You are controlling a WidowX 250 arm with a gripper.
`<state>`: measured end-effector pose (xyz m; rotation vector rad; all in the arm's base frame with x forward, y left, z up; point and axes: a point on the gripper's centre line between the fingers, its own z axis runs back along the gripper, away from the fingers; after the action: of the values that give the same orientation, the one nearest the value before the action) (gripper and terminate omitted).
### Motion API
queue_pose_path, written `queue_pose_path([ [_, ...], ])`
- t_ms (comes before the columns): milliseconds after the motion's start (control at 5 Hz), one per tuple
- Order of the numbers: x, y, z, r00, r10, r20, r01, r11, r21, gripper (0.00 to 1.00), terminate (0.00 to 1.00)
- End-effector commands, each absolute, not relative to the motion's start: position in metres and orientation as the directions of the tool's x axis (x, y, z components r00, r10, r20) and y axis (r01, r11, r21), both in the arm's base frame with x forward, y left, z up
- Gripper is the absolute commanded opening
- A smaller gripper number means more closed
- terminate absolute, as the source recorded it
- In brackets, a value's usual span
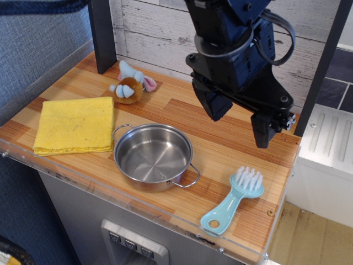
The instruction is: Slide pot up, to top edge of table.
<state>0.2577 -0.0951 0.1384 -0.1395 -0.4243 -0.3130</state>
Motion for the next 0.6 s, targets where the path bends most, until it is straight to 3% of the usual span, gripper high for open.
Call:
queue_pose_path([
  [0, 0.258, -0.095, 0.138, 0.864, -0.269, 0.425, 0.327, 0.943, -0.068, 1.0, 0.0],
  [200, 0.25, -0.087, 0.124, 0.89, -0.113, 0.443, 0.196, 0.97, -0.145, 1.0, 0.0],
  [400, 0.246, -0.076, 0.114, 0.883, -0.092, 0.459, 0.188, 0.967, -0.169, 1.0, 0.0],
])
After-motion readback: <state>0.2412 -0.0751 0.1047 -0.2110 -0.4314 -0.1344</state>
